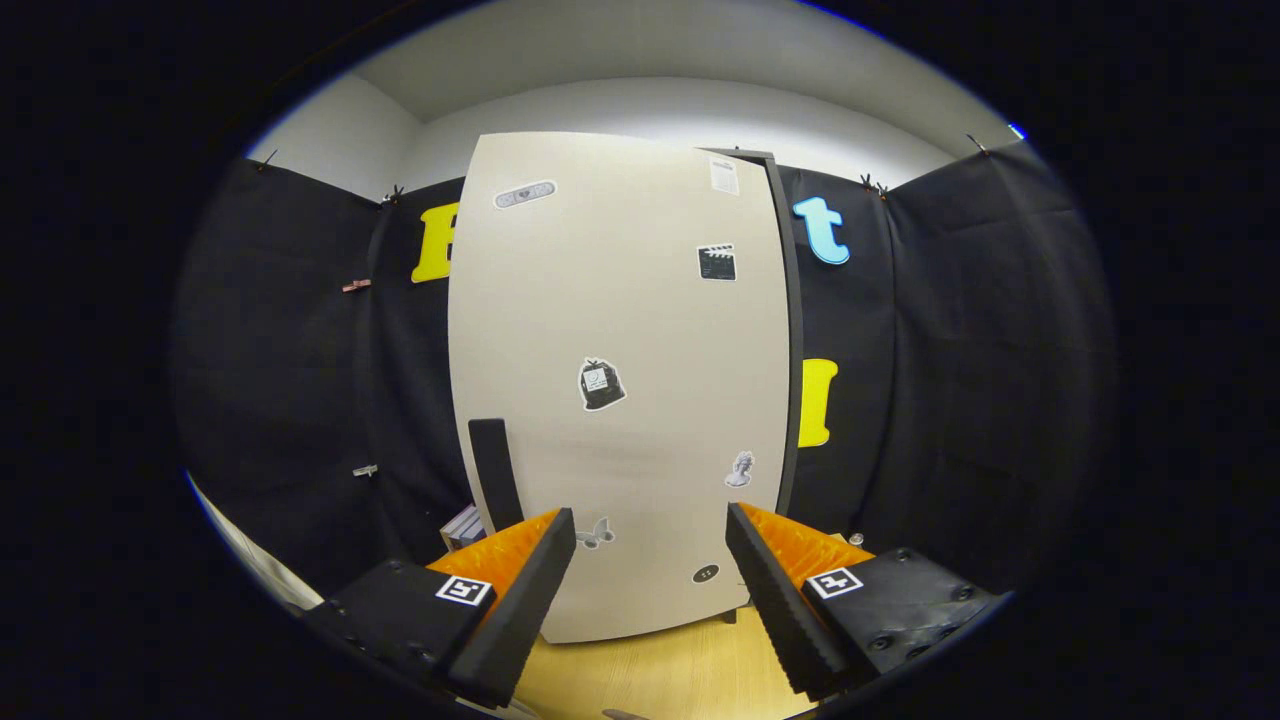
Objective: Open the shoe cabinet door, grab the shoes and put them into the shoe cabinet, then close the shoe cabinet door.
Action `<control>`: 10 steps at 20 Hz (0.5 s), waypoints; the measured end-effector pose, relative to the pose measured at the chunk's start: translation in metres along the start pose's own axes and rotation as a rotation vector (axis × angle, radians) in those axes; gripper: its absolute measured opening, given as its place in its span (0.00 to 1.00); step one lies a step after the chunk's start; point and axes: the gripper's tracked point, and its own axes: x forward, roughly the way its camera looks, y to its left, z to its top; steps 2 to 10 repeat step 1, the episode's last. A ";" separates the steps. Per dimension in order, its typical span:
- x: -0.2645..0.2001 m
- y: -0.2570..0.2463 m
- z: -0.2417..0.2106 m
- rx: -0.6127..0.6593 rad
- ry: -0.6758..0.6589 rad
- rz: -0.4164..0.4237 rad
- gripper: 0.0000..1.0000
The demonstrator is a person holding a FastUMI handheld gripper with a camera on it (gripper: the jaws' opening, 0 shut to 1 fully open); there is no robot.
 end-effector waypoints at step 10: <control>-0.001 0.001 0.000 -0.001 0.000 0.000 0.98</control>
